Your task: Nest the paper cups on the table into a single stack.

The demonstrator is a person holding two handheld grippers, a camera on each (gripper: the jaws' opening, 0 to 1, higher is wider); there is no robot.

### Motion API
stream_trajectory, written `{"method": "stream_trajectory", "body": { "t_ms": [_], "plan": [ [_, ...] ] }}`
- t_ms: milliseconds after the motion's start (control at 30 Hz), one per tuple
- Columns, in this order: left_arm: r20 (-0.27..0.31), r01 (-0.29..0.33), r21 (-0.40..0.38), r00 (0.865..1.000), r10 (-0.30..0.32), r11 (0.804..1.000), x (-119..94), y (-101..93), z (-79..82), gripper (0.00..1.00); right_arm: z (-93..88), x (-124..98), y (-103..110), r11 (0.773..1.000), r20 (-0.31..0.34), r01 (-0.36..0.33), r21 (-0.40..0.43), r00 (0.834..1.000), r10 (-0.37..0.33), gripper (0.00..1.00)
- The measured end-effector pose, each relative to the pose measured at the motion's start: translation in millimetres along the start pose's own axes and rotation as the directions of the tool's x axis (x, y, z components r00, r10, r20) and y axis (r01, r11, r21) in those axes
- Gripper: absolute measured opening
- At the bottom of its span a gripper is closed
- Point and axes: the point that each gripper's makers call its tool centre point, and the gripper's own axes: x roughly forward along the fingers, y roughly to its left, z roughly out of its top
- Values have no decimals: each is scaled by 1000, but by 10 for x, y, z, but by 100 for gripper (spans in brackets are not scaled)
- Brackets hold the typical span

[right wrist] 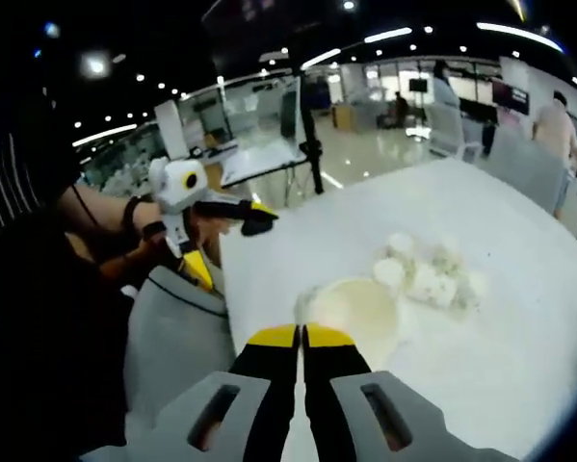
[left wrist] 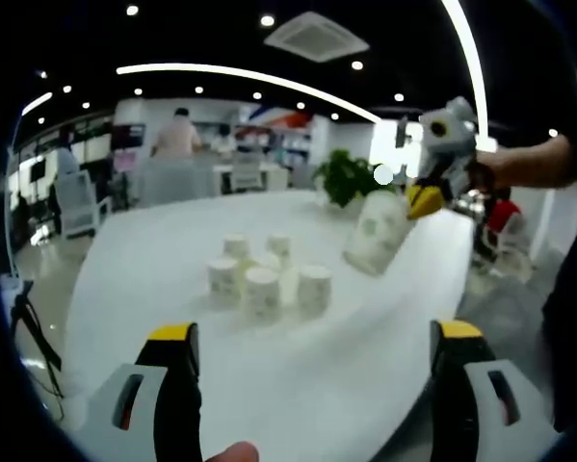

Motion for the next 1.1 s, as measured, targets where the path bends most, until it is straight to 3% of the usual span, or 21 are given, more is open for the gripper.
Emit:
{"method": "stream_trajectory", "body": {
  "t_ms": [633,733,933,1100],
  "plan": [
    [-4,-7,-14,1000,7,1000,-53,62,-97,100,-254,346,71,988,-164,-4,-153,986,-22,0],
    [10,-3,-23,1000,4,1000,-49,57,-74,100,-330,402,87,971,-223,-9,-237,974,-45,0],
    [7,-4,-21,1000,4,1000,-37,57,-83,100,-464,504,144,947,-287,-44,-319,956,-52,0],
    [15,-5,-26,1000,5,1000,-46,61,-88,100,-622,548,164,906,-368,-80,-415,926,-87,0]
  ]
}}
